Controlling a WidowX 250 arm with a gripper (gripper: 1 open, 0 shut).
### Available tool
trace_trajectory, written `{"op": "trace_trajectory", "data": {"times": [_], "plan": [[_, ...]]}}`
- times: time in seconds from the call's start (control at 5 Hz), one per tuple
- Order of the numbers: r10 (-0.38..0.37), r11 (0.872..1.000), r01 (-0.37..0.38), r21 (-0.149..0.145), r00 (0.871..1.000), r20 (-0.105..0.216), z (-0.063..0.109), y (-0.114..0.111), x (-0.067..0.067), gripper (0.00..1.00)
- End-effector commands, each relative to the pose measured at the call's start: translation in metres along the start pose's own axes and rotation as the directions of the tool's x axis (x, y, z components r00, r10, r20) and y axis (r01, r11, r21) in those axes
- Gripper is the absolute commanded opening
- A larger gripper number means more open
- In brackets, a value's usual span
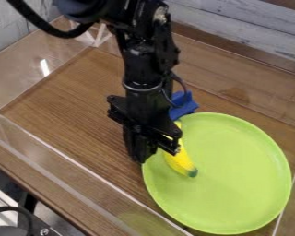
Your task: Remove the banana from inside the green plate and put it on the table
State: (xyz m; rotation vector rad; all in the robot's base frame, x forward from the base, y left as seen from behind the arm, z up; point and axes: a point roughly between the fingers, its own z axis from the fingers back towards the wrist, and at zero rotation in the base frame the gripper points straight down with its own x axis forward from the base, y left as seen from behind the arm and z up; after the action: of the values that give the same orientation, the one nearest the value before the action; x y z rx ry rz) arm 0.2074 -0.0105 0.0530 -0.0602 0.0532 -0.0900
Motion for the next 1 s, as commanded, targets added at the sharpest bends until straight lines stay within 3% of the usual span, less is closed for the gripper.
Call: {"op": "trace_trajectory", "data": {"times": [0.0, 0.2, 0.4, 0.6, 0.8], "plan": [[-0.007, 1.000, 0.007, 0.002, 0.999, 0.052, 0.0085, 0.0027, 0.0109, 1.00], [-0.008, 1.000, 0.008, 0.000, 0.999, 0.053, 0.0095, 0.0029, 0.0115, 0.00], [-0.008, 1.000, 0.008, -0.002, 0.999, 0.052, 0.0122, 0.0036, 0.0112, 0.00], [-0.013, 1.000, 0.014, -0.003, 0.999, 0.052, 0.0102, 0.0047, 0.0122, 1.00], [-0.022, 1.000, 0.022, -0.004, 0.998, 0.052, 0.0082, 0.0053, 0.0131, 1.00]]}}
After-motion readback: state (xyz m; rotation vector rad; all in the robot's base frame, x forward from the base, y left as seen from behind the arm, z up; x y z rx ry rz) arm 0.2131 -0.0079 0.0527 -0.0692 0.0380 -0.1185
